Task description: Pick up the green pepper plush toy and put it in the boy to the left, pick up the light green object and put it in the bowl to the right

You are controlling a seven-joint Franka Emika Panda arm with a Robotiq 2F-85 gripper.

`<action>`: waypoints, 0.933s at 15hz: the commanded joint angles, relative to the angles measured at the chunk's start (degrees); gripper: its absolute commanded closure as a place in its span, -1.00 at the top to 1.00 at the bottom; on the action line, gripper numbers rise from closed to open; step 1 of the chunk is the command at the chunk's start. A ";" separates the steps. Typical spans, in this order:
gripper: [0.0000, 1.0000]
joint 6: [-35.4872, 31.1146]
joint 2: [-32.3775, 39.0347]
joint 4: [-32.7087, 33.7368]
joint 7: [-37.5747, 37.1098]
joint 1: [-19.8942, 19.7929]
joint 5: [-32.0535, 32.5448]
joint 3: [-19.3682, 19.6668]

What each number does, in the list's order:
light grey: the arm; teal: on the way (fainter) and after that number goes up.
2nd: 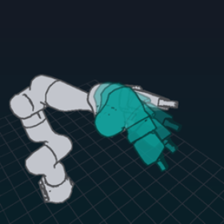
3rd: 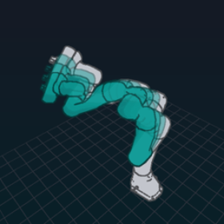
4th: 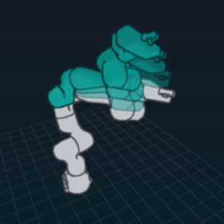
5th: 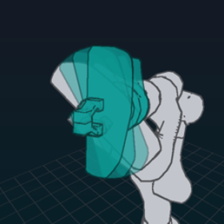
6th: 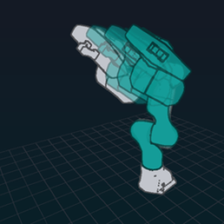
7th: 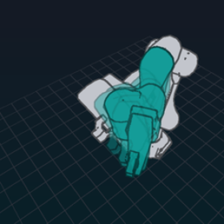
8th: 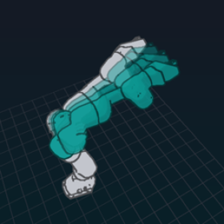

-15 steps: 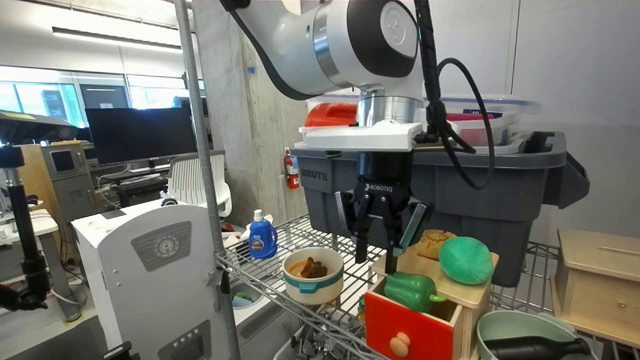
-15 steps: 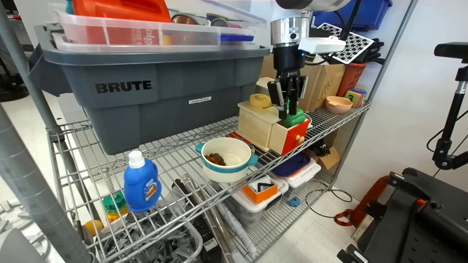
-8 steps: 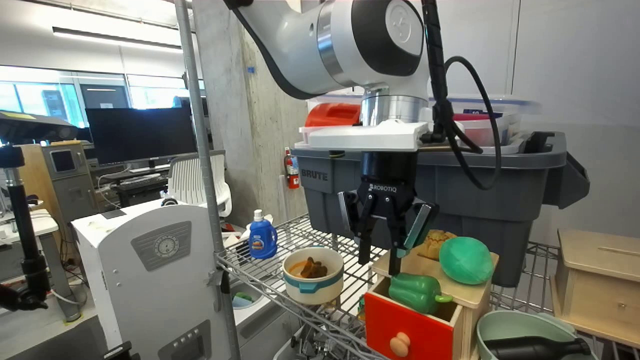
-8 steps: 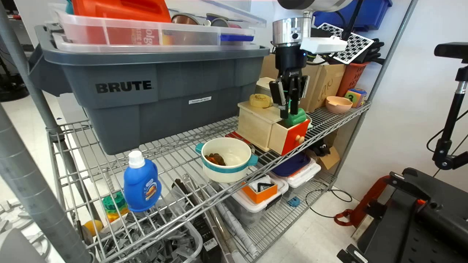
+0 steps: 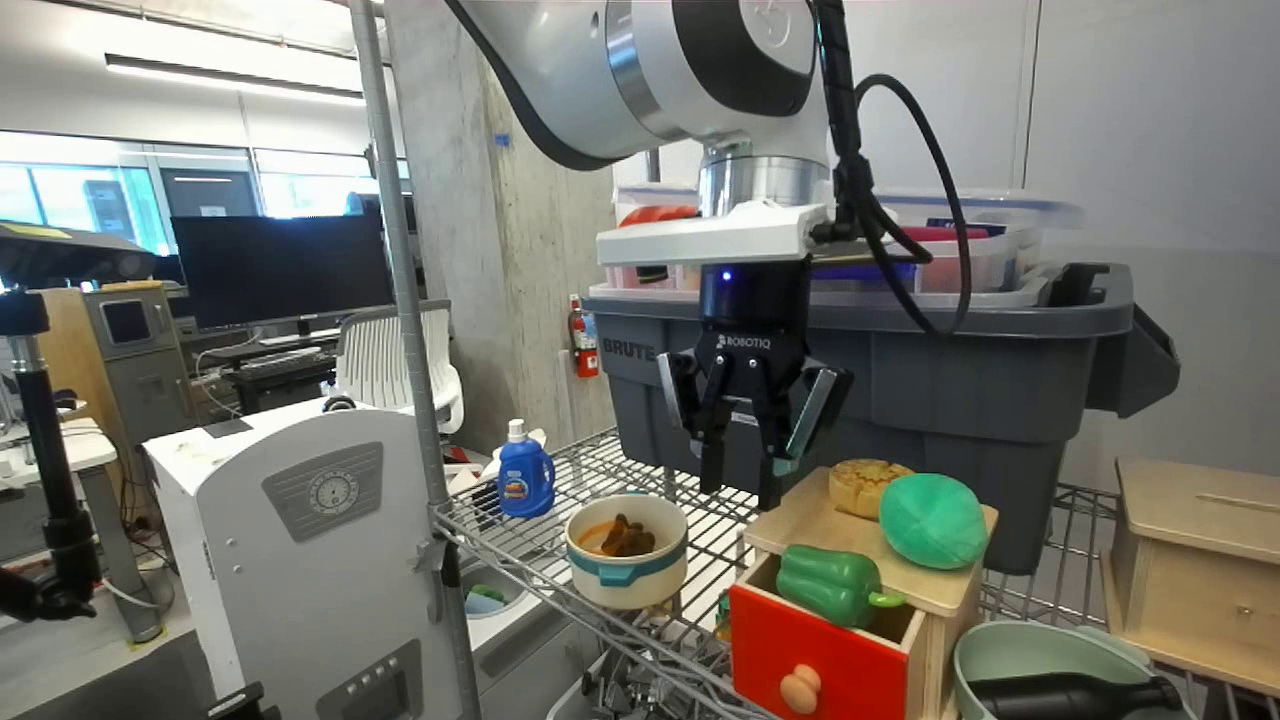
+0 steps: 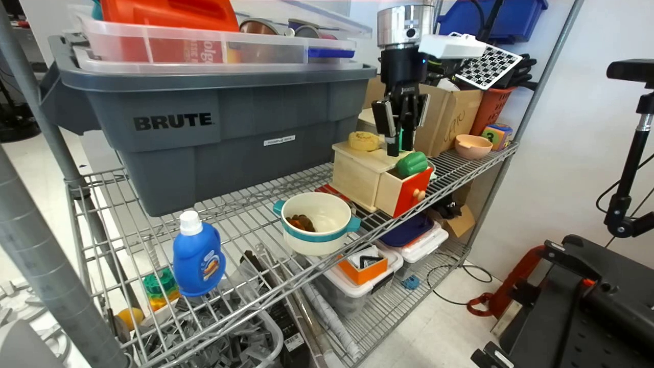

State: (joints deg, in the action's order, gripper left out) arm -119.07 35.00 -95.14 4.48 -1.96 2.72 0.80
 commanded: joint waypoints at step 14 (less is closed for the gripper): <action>-0.54 0.66 -5.58 -2.51 1.03 -2.12 -0.14 1.22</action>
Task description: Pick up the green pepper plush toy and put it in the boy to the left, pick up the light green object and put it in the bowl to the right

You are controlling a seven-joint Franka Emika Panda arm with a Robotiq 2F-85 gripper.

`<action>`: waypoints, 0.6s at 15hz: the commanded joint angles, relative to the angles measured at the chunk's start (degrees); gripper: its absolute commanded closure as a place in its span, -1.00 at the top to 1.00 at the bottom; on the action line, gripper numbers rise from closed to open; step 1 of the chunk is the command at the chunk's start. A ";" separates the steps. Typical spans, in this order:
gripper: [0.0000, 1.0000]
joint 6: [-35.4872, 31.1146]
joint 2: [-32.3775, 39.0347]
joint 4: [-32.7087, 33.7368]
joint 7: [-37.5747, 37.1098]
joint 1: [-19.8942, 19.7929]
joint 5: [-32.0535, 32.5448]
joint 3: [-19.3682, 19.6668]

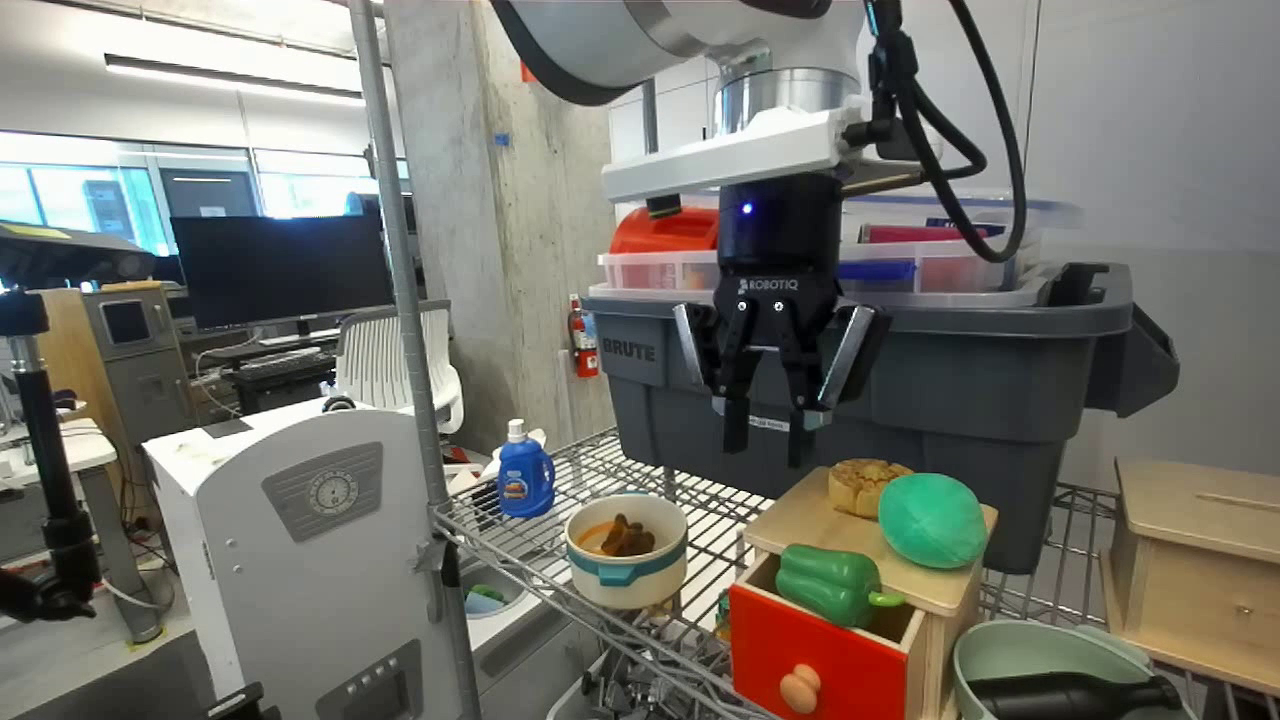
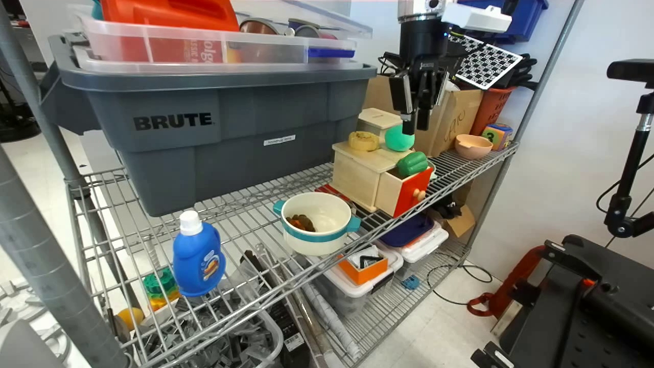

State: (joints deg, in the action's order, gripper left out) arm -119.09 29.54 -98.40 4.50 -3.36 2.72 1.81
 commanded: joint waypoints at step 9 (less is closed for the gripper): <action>-0.54 1.45 5.39 5.87 1.70 -1.59 -0.45 0.07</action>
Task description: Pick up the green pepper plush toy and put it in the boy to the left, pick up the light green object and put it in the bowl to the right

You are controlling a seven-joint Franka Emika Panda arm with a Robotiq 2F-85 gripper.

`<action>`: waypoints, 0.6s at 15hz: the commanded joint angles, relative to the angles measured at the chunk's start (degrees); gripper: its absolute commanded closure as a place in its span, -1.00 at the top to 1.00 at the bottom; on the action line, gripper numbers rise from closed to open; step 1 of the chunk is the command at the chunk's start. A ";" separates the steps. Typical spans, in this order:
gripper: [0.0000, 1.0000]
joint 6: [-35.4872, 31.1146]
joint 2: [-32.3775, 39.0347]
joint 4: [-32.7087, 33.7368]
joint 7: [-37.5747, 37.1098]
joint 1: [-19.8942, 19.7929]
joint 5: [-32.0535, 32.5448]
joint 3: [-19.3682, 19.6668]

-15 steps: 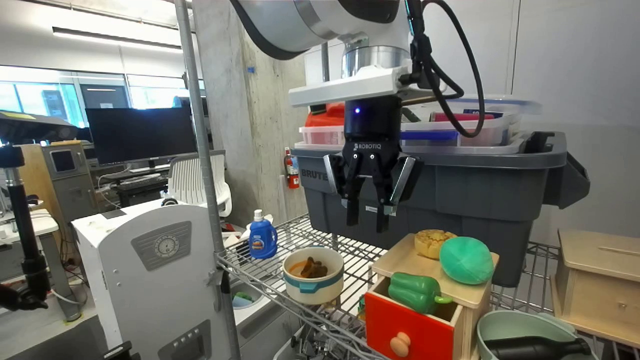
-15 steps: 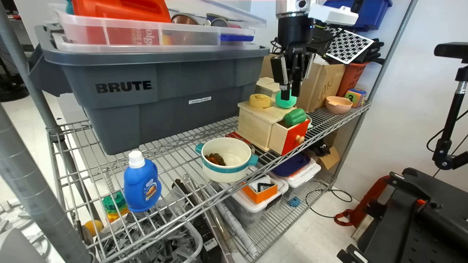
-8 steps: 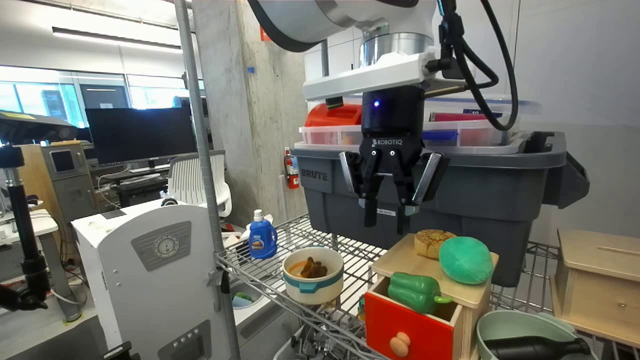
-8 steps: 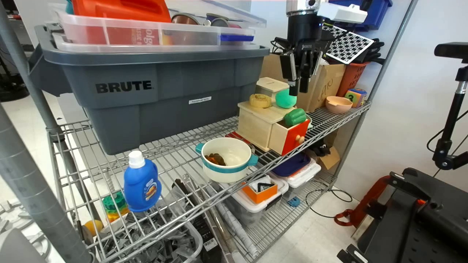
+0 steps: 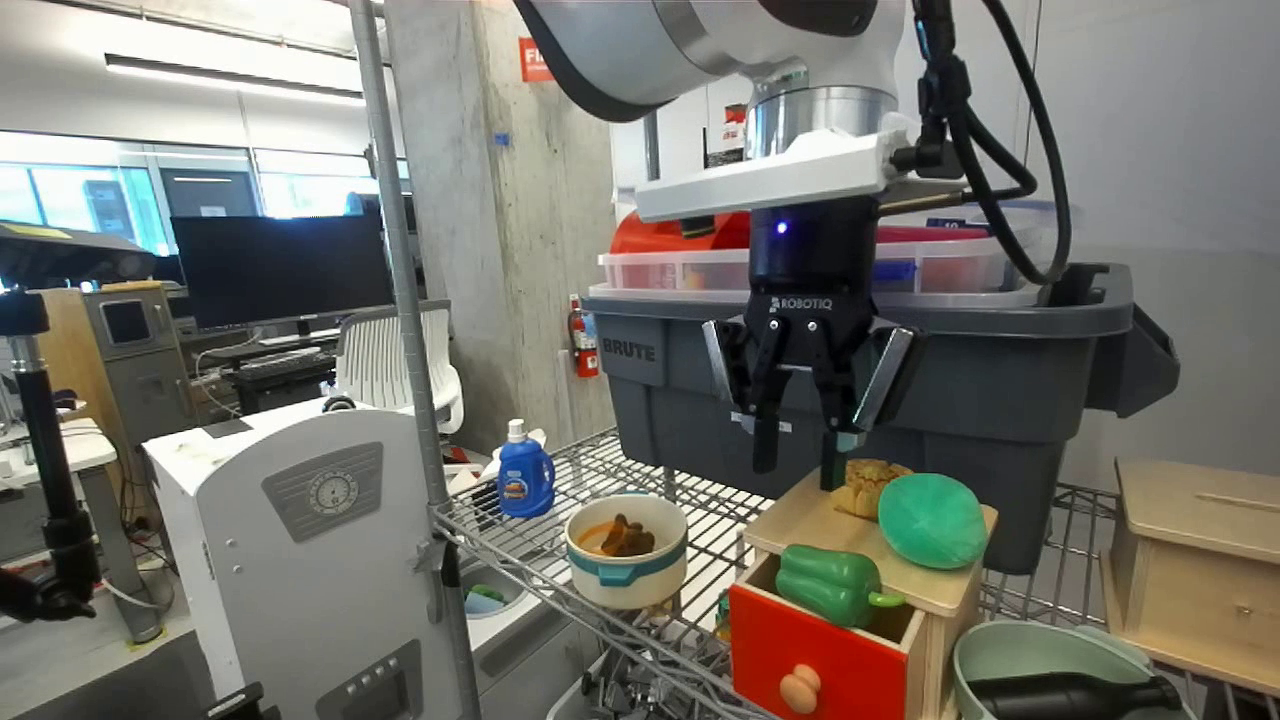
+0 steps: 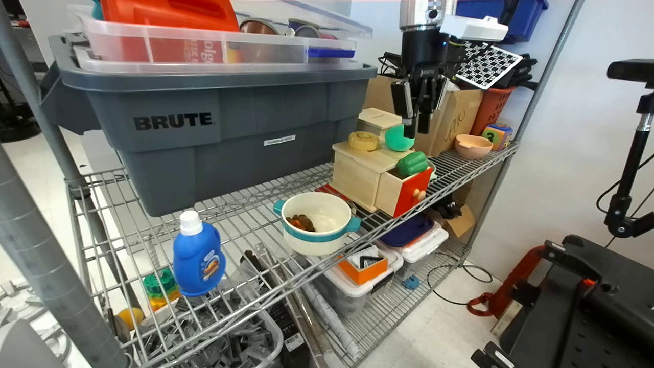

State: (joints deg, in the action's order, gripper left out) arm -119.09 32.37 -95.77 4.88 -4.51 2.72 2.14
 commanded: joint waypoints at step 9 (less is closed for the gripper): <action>-0.54 1.47 7.26 6.04 1.54 -0.70 -0.47 -0.29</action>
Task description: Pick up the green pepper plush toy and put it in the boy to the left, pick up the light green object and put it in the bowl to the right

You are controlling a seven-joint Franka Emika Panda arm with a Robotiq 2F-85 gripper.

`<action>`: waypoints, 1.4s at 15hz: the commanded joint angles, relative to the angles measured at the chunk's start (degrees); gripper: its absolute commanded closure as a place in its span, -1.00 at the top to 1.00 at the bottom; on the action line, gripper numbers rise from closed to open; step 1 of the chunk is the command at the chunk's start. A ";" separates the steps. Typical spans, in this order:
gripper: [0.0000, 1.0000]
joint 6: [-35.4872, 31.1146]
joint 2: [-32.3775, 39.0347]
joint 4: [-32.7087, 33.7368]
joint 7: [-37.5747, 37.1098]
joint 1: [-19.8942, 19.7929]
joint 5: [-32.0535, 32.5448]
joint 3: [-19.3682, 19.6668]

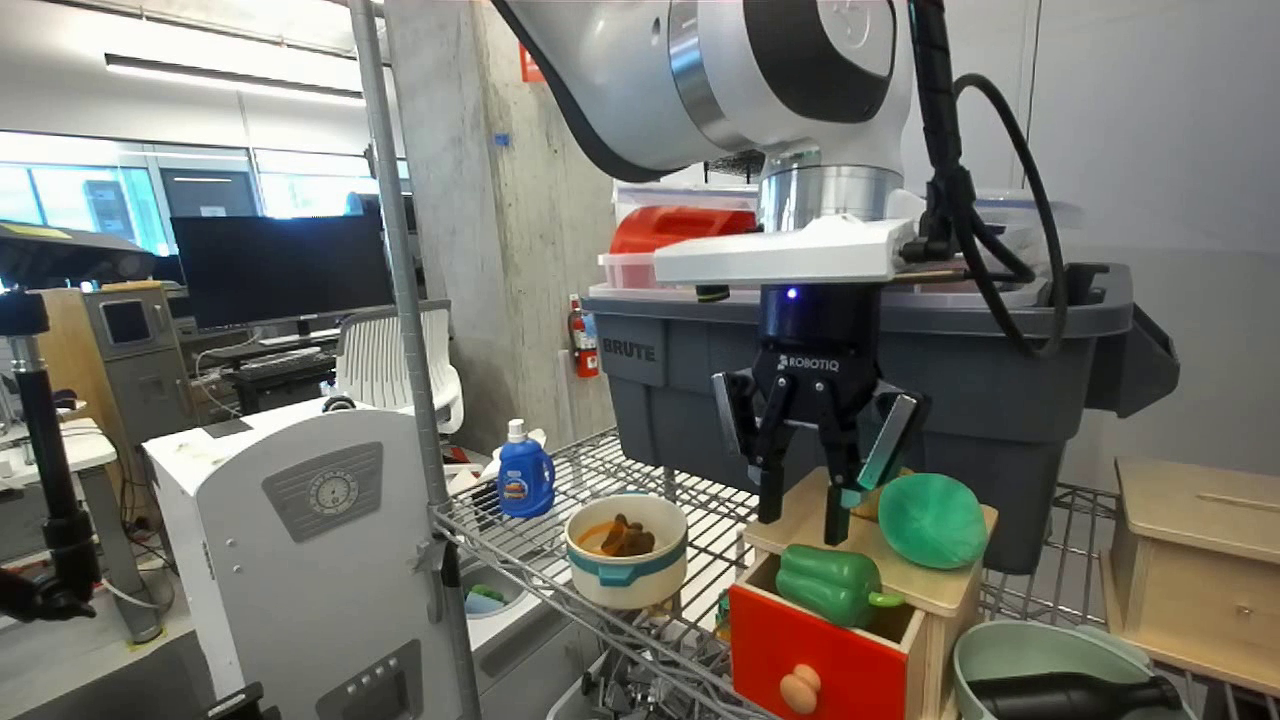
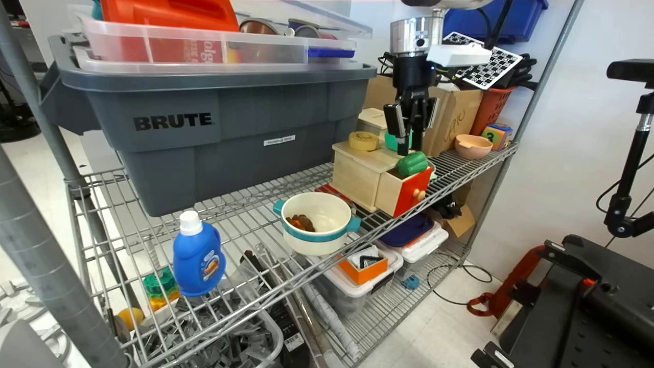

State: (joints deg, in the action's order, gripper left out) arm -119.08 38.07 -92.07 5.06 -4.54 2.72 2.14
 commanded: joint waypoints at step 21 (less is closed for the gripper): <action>-0.54 0.54 -1.61 -0.94 1.45 -0.22 0.10 -0.50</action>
State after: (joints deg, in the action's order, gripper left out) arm -118.88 38.87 -91.34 6.08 -5.20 2.72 1.91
